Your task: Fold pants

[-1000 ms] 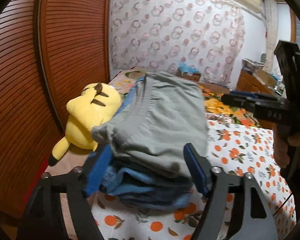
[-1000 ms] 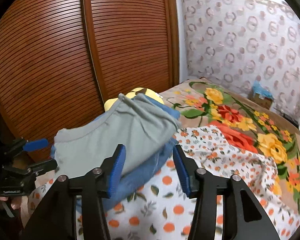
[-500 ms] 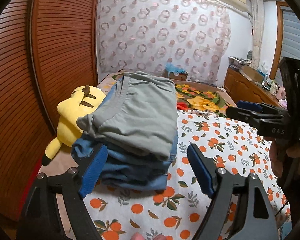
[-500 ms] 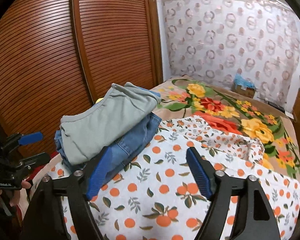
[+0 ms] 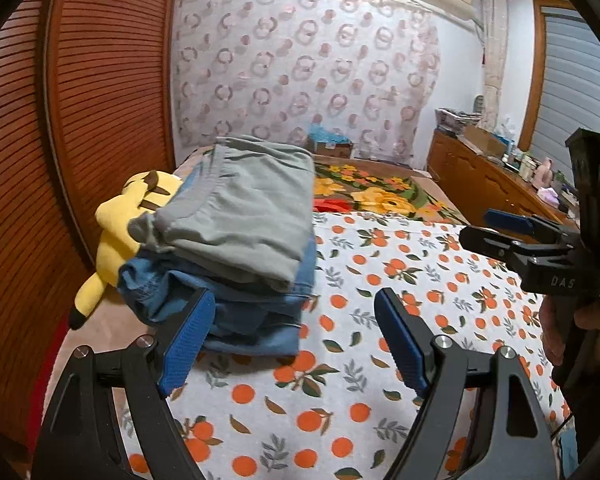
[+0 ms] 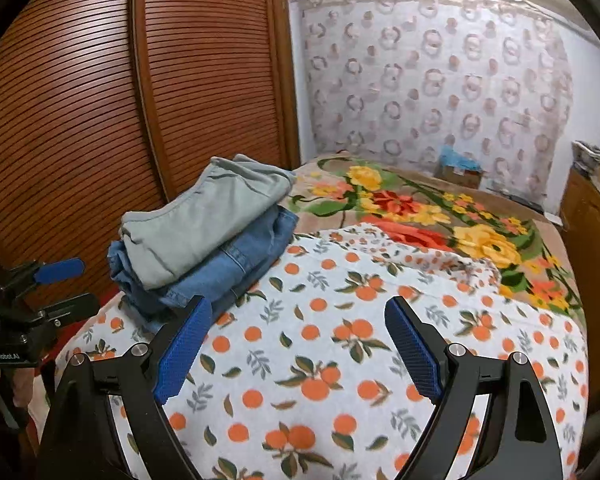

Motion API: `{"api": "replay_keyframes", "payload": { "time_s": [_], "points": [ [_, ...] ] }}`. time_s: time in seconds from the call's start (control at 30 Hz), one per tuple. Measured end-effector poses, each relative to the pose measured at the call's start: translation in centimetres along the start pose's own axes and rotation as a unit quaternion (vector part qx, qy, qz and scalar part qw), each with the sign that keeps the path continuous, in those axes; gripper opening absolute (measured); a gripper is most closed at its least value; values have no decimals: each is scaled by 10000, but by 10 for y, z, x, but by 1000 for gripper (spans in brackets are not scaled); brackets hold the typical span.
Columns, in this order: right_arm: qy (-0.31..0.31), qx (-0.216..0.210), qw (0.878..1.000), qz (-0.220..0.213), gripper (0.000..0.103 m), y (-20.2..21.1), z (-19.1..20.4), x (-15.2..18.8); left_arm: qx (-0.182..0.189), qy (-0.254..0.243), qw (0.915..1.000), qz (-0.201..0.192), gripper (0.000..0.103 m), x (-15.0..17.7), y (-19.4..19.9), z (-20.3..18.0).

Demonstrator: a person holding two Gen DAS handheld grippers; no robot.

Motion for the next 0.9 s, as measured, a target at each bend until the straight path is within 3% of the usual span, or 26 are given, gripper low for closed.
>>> {"api": "replay_keyframes", "payload": {
  "time_s": [0.13,0.33,0.5,0.6,0.67,0.9],
  "points": [
    [-161,154,9998,-17,89,17,-2,12,60,-140,9999,-78,80,2,4,-13],
    [-282,402,9987,-130,89,47,3,27,267,-329,9991,-48,52,7,6,-34],
    [-425,552,9973,-229,89,74,4,42,473,-449,9978,-102,52,9,14,-54],
    [-491,656,9962,-288,89,91,5,50,683,-436,9966,-109,59,9,18,-64],
    [-536,729,9954,-331,89,102,5,56,897,-496,9947,-126,80,9,22,-74],
    [-612,891,9932,-438,89,136,9,75,879,-611,9936,-358,83,11,40,-96]
  ]
}}
Point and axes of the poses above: each gripper's, at about its wrist camera, not at the fingertips, and y roughly against the way its jaws point, z to its left, x to its underside, the point moved 3 cm from there along -y, roughly the way its jaws point, and after that the axes turned 4 degrees about -y, right-handed, at the moved point
